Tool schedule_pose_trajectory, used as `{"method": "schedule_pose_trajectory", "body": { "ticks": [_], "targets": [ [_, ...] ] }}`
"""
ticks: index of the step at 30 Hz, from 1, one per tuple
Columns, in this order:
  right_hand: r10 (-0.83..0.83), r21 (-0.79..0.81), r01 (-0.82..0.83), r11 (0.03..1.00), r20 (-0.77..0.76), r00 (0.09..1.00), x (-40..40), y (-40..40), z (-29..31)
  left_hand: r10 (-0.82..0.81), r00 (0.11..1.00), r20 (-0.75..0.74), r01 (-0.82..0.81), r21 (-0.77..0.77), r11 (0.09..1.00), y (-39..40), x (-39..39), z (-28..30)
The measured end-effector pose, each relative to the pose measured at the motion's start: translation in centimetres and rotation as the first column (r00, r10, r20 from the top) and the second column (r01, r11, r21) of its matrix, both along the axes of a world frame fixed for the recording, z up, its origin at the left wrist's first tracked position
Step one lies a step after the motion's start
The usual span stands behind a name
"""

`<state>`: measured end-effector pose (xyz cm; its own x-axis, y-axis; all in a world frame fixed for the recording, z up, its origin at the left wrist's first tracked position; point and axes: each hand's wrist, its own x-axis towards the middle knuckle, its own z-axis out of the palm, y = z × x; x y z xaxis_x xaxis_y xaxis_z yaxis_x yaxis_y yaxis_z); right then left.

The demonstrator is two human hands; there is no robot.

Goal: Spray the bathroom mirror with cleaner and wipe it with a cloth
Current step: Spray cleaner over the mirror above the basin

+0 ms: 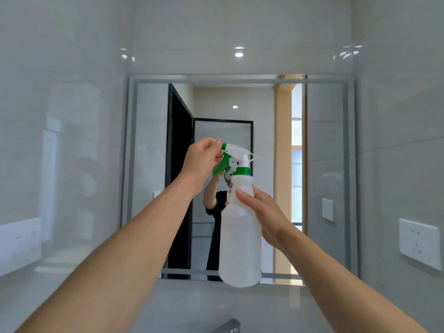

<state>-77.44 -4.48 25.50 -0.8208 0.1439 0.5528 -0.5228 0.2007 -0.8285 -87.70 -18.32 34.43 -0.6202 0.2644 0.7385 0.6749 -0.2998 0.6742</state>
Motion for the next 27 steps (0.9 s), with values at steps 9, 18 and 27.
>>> {"method": "schedule_pose_trajectory", "body": {
  "ticks": [9, 18, 27],
  "targets": [
    [0.084, -0.029, -0.084, 0.996, 0.014, 0.996, -2.1, -0.7, -0.4, 0.010, 0.983, -0.184, -0.019, -0.049, 0.999, -1.2, -2.4, -0.5],
    [0.093, 0.020, -0.094, 0.995, 0.037, 0.995, -2.6, -0.5, -1.0, 0.048, 0.942, -0.331, -0.118, -0.193, 0.974, -1.8, -2.0, 0.1],
    [0.096, 0.031, -0.097, 0.995, 0.042, 0.995, -2.6, -1.1, -1.2, -0.018, 0.983, -0.184, -0.024, -0.221, 0.975, -2.6, -3.6, -0.5]
  ]
}}
